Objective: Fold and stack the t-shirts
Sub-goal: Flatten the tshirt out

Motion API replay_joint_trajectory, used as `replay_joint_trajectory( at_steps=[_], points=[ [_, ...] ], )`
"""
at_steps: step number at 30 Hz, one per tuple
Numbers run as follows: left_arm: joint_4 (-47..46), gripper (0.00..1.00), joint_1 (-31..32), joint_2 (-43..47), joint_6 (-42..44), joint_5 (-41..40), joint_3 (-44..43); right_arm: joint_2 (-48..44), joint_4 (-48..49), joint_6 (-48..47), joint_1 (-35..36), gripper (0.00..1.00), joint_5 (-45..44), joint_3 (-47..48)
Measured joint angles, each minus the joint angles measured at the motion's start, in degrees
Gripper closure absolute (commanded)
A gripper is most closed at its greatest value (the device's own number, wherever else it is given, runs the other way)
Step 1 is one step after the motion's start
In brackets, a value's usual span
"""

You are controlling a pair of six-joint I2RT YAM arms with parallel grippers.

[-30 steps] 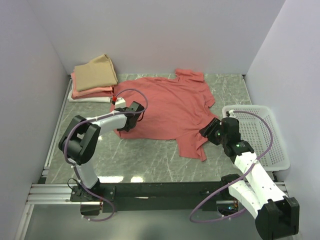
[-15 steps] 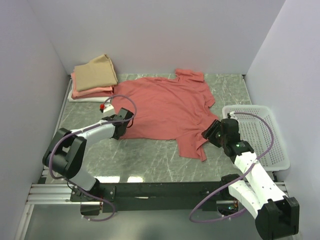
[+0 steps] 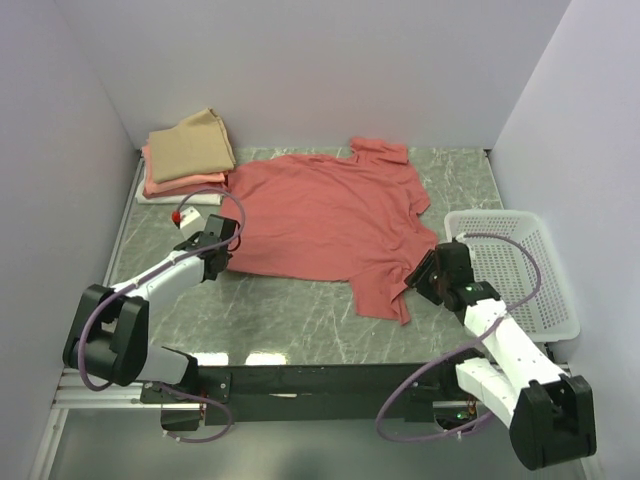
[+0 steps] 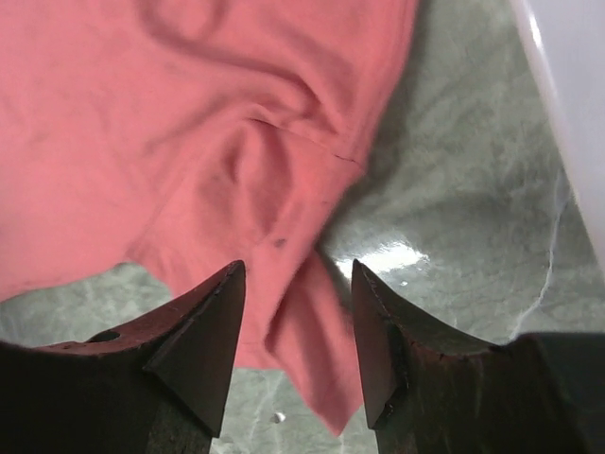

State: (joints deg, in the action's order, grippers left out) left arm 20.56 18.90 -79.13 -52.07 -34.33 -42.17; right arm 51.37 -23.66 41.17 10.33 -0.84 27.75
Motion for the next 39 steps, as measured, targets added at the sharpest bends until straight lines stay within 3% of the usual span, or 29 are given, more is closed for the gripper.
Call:
replay_joint_trajectory(
  at_steps=[15,21,25,33,39],
  points=[
    [-2.0,0.99,-3.5,3.0,0.3,5.0,1.4,10.4,8.1,5.7,0.0,0.50,-1.8,-2.9],
    [-1.9,0.99,-4.4,5.9,-0.8,5.2,2.1,10.3,7.1,5.8,0.0,0.73,-5.3,-2.6],
    [-2.0,0.99,-5.1,6.3,-1.7,5.5,3.4,9.3,6.9,5.4,0.0,1.00,-6.6,-2.3],
    [-1.8,0.99,-6.8,6.7,-2.3,6.8,4.4,8.9,5.5,4.9,0.0,1.00,-6.4,1.7],
    [-1.4,0.99,-7.6,9.8,-2.6,7.7,4.2,2.2,1.9,4.2,0.0,1.00,-4.7,5.1]
  ],
)
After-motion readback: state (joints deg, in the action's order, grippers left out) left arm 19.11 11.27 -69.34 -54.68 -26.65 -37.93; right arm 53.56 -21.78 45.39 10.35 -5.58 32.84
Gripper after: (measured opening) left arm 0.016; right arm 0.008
